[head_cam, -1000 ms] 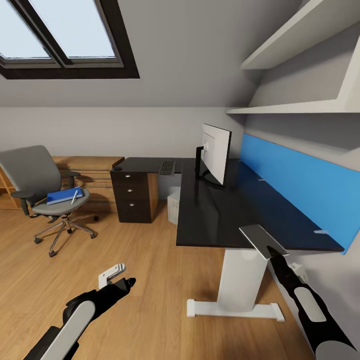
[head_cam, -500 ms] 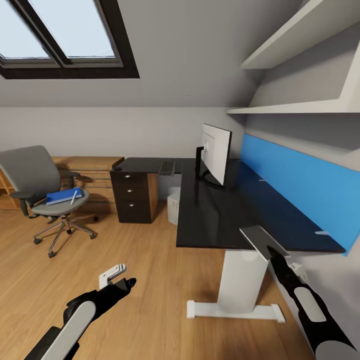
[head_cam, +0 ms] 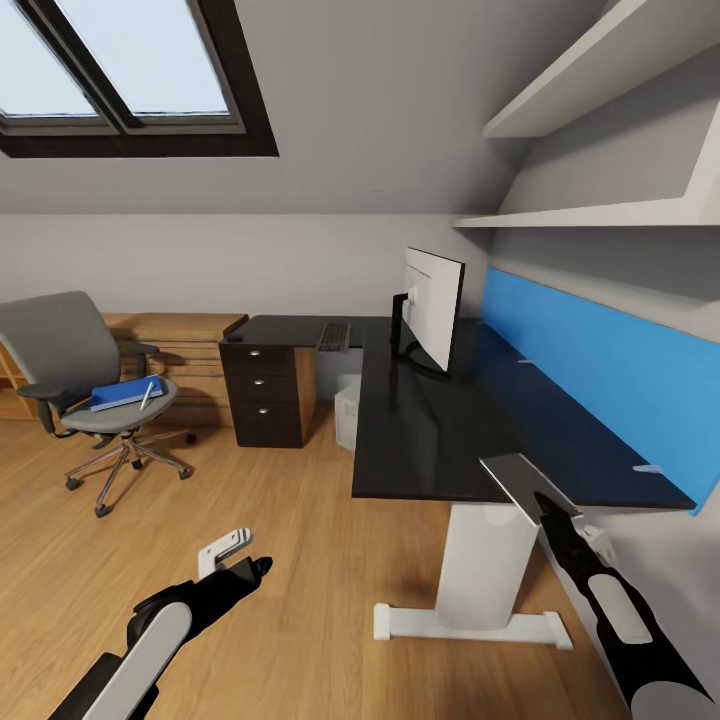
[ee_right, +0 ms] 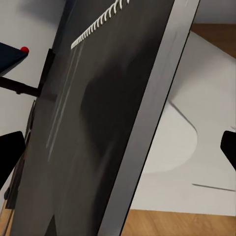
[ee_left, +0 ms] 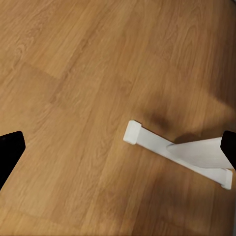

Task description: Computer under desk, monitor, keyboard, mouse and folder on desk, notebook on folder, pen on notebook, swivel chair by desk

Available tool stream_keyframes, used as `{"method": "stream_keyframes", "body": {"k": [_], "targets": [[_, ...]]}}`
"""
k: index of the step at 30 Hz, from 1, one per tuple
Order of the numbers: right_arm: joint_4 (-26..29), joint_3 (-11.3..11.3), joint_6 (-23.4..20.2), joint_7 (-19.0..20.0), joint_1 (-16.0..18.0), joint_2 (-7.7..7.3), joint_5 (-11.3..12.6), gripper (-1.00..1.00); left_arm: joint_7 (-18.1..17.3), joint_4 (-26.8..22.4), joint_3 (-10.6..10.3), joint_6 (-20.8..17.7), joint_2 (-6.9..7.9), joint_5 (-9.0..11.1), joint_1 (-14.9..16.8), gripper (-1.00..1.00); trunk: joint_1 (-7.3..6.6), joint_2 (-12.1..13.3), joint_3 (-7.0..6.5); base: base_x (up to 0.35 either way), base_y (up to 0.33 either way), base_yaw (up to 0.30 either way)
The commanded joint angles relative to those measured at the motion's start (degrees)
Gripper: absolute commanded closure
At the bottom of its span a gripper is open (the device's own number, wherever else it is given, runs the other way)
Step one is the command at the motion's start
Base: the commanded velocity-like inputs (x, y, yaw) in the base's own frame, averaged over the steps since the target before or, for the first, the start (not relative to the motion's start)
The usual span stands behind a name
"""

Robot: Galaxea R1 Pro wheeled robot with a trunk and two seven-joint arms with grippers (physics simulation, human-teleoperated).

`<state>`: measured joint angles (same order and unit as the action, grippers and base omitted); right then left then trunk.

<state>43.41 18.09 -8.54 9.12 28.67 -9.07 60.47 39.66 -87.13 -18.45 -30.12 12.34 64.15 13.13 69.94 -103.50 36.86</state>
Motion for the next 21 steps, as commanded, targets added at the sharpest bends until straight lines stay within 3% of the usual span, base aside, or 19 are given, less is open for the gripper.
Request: {"method": "stream_keyframes", "body": {"k": [1,3,4,21], "targets": [[0.0,0.2,-0.4,0.2,0.0,0.02,0.4,-1.00,0.5,0.0,-0.1,0.0,0.05,0.5,0.1,-1.00,-0.01,0.0,0.06,0.003,0.000,0.000],[0.0,0.2,-0.4,0.2,0.1,0.02,0.4,-1.00,0.5,0.0,-0.1,0.0,0.05,0.5,0.1,-1.00,-0.01,0.0,0.06,0.002,0.000,0.000],[0.0,0.2,-0.4,0.2,0.1,0.02,0.4,1.00,0.5,0.0,-0.1,0.0,0.05,0.5,0.1,-1.00,-0.01,0.0,0.06,0.001,0.000,0.000],[0.0,0.2,-0.2,0.0,0.1,0.08,0.3,1.00,0.5,0.6,-0.2,-0.1,-0.06,0.5,0.1,-1.00,-0.01,0.0,0.06,0.000,0.000,0.000]]}}
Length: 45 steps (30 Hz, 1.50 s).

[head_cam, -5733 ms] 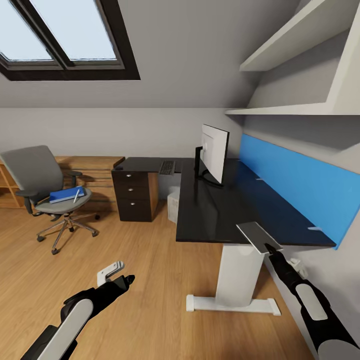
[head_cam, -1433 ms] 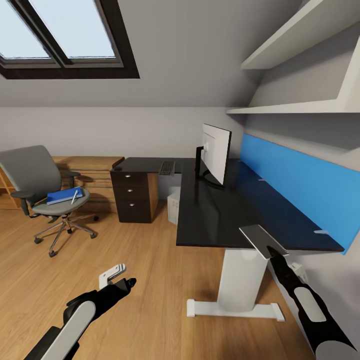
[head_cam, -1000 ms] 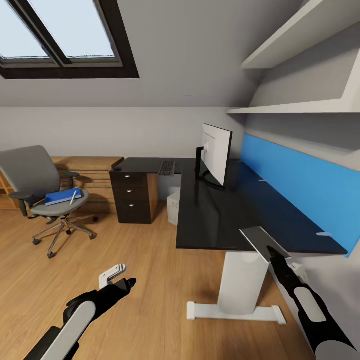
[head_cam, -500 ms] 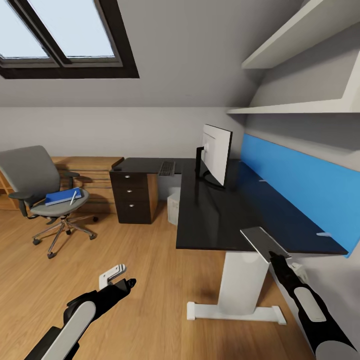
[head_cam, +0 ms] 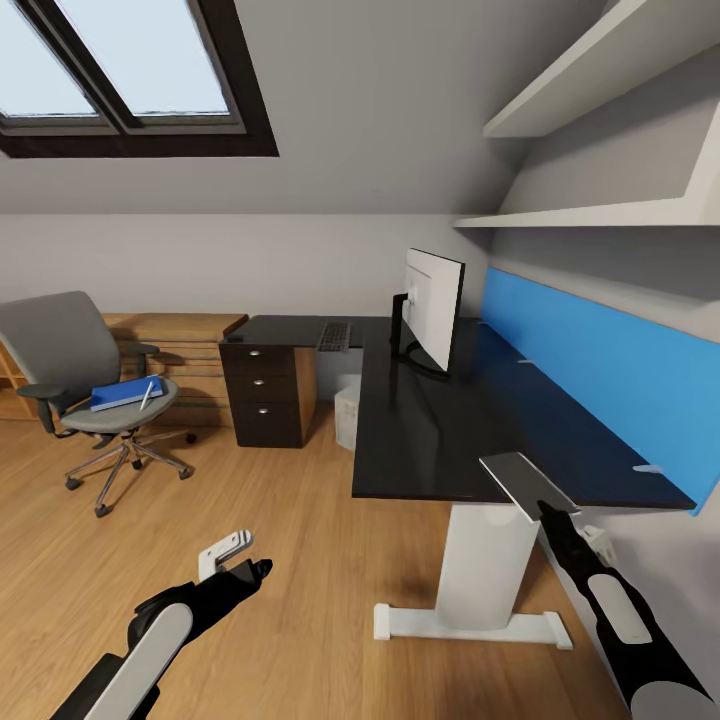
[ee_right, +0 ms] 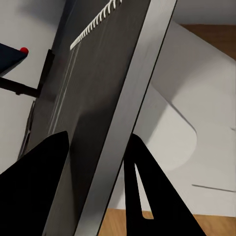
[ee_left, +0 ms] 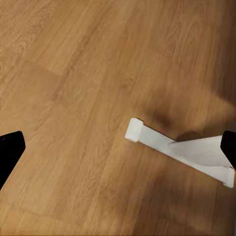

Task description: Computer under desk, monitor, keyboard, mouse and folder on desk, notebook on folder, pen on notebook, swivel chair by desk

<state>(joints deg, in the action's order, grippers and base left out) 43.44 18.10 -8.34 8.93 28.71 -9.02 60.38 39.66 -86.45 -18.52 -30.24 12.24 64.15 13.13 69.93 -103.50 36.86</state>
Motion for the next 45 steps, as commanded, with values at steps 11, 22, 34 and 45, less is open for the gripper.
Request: {"method": "stream_keyframes", "body": {"k": [11,22,34,45], "targets": [[0.1,0.1,-0.4,0.2,0.0,0.05,0.4,1.00,0.5,0.1,-0.1,0.1,-0.02,0.4,0.1,-1.00,-1.10,2.0,-0.84,0.000,0.000,0.000],[4.8,0.3,-0.5,0.7,0.0,2.81,0.3,1.00,0.7,0.1,-0.6,0.2,-0.05,0.4,0.1,-1.00,-3.52,6.4,-2.81,0.000,0.000,0.000],[6.6,0.2,-0.8,0.5,-0.1,3.73,0.2,1.00,0.7,0.7,-1.0,0.2,-0.10,0.4,0.1,-1.00,-6.15,11.2,-4.97,0.000,0.000,0.013],[6.6,-3.0,-0.4,0.4,-0.1,4.26,-1.4,1.00,0.7,1.7,-1.5,0.2,-0.11,0.4,0.1,-1.00,-7.25,13.2,-6.10,0.000,0.000,0.222]]}}
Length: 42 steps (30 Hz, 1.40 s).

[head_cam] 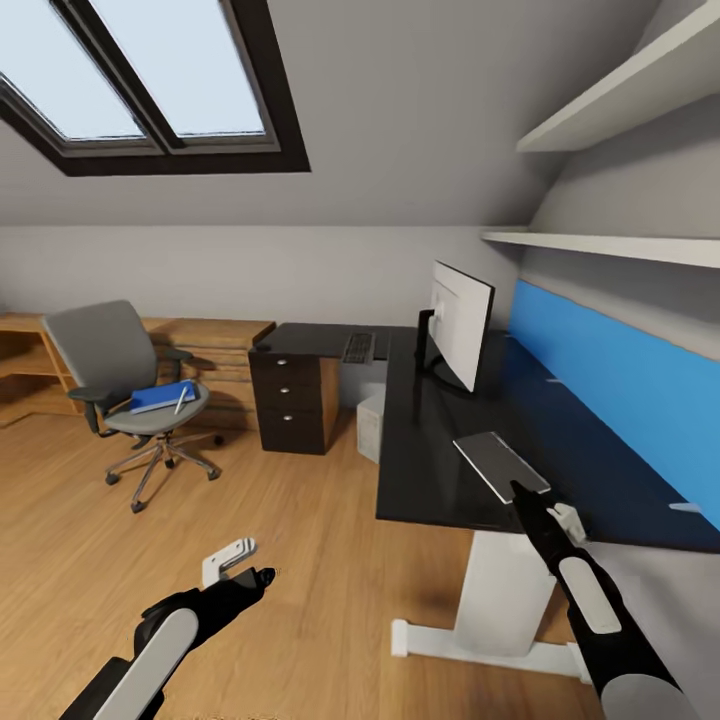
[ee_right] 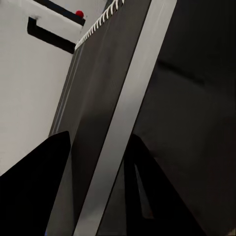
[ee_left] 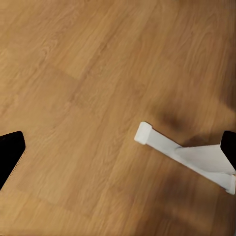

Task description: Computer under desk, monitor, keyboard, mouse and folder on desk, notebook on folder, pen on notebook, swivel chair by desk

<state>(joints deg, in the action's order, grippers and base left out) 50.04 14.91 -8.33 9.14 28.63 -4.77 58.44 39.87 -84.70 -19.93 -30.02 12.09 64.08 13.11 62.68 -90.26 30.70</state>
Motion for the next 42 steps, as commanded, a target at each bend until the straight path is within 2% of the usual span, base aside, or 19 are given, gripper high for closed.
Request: {"method": "stream_keyframes", "body": {"k": [1,4,8,12,13,16,18,19,20,27,32,42], "targets": [[0.0,0.0,-0.4,0.2,0.0,0.17,0.4,1.00,0.5,0.0,-0.1,0.0,0.04,0.4,0.1,-1.00,0.00,0.0,0.03,0.000,0.000,0.262],[0.1,-1.2,-0.3,0.1,0.0,1.13,-0.6,1.00,0.6,0.0,-0.6,0.1,0.04,0.4,0.1,-1.00,0.00,0.0,-0.04,0.000,0.000,0.265],[0.4,-3.1,1.1,0.1,0.0,2.66,-4.2,1.00,0.7,0.1,-1.7,0.2,0.04,0.3,0.1,-1.00,0.00,0.0,-0.15,0.000,0.000,0.269],[0.8,-3.9,3.8,0.1,0.0,4.28,-8.5,1.00,0.7,0.2,-2.6,0.2,0.04,0.3,0.1,-1.00,0.00,0.0,-0.23,0.000,0.048,0.273],[1.0,-4.0,5.2,0.2,0.0,5.10,-10.8,1.00,0.7,0.5,-2.9,0.2,0.04,0.3,0.1,-1.00,0.00,0.0,-0.24,0.000,0.169,0.276],[1.1,-4.2,6.7,0.2,-0.2,6.09,-13.9,1.00,0.7,1.3,-3.1,0.2,0.01,-0.2,0.1,-1.00,0.00,0.0,-0.26,0.000,0.214,0.278],[1.2,-4.3,7.9,0.2,-0.5,6.85,-16.3,1.00,0.7,2.1,-3.3,0.2,-0.10,-1.5,0.1,-1.00,0.00,0.0,-0.27,0.000,0.263,0.280],[1.2,-4.4,8.1,0.2,-0.6,6.96,-16.7,1.00,0.7,2.2,-3.3,0.2,-0.16,-1.9,0.1,-1.00,0.00,0.0,-0.27,0.000,0.276,0.280],[1.2,-4.4,8.6,0.2,-0.7,7.22,-17.5,1.00,0.7,2.5,-3.3,0.2,-0.57,-3.4,0.1,-1.00,0.00,0.0,-0.27,0.000,0.289,0.281],[1.2,-4.5,9.3,0.2,-0.8,7.53,-18.0,1.00,0.8,2.7,-3.4,0.6,-1.26,-6.3,0.1,-1.00,0.00,0.0,-0.27,0.068,0.295,0.281],[1.2,-4.5,9.2,0.3,-0.8,7.49,-18.2,1.00,0.7,2.7,-3.7,1.4,-2.32,-8.6,0.1,-1.00,0.00,0.0,-0.27,0.149,0.296,0.170],[1.2,-5.0,8.6,0.3,-0.8,7.08,-18.5,1.00,0.7,3.3,-4.1,1.6,-3.09,-9.9,0.1,-1.00,0.00,0.0,-0.27,0.214,0.276,0.021]]}}
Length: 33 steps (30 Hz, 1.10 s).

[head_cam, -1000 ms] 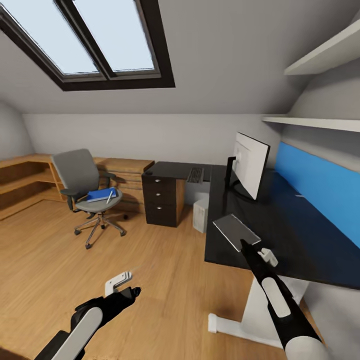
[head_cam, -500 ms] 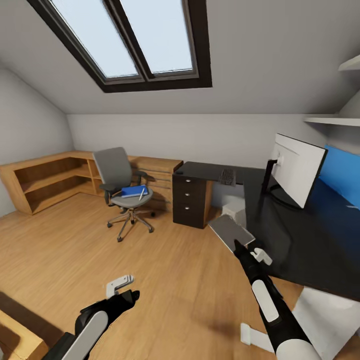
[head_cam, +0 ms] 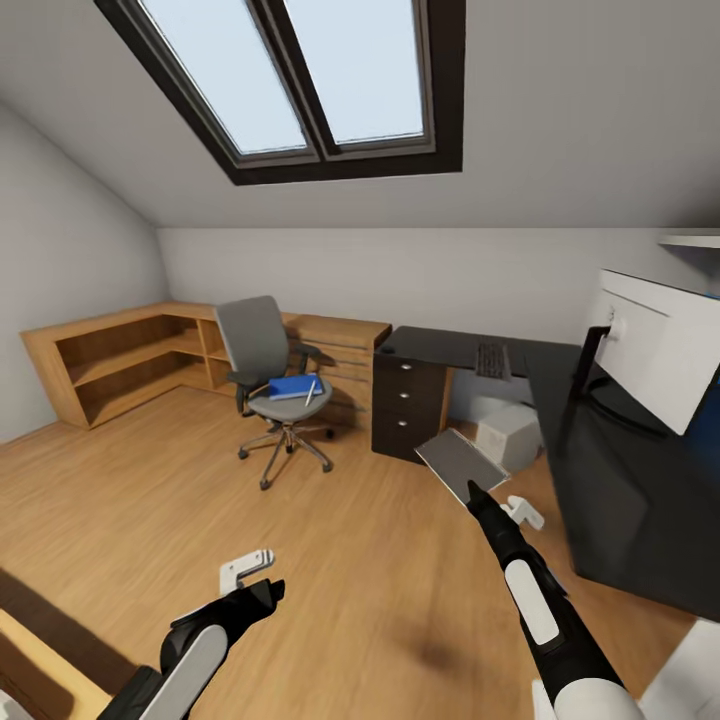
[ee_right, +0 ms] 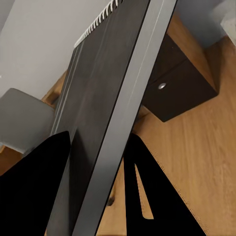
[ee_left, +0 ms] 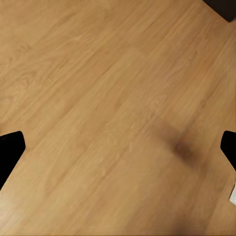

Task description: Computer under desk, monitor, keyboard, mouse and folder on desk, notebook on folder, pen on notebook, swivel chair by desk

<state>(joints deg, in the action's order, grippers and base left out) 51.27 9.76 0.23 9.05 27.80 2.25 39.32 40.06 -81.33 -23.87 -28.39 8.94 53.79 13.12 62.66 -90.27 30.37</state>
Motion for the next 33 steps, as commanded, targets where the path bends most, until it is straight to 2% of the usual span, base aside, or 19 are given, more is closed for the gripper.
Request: {"method": "stream_keyframes", "body": {"k": [1,7,21,26,33], "targets": [[0.0,0.2,0.0,0.4,0.1,0.05,0.6,1.00,0.5,0.0,-0.3,0.0,0.05,0.4,0.1,-1.00,0.02,0.0,0.06,0.240,0.267,0.001],[0.0,0.1,-0.1,0.4,0.0,-0.03,0.6,1.00,0.5,0.1,-2.0,0.0,0.11,0.3,0.1,-1.00,0.02,0.0,0.06,0.241,0.267,0.000],[0.1,0.1,0.3,0.4,0.0,0.04,0.6,1.00,0.5,0.1,-2.2,0.0,0.11,0.3,0.1,-1.00,0.02,0.0,0.06,0.241,0.266,-0.001],[0.1,0.1,0.2,0.4,0.0,-0.04,0.5,1.00,0.5,0.1,-2.2,0.0,0.11,0.2,0.1,-1.00,0.02,0.0,0.06,0.088,0.094,-0.175],[0.0,0.2,0.2,0.4,0.0,-0.13,0.4,1.00,0.5,0.1,-2.4,0.0,0.05,0.3,0.1,-1.00,-1.51,2.8,-1.20,0.010,0.011,-0.252]]}}
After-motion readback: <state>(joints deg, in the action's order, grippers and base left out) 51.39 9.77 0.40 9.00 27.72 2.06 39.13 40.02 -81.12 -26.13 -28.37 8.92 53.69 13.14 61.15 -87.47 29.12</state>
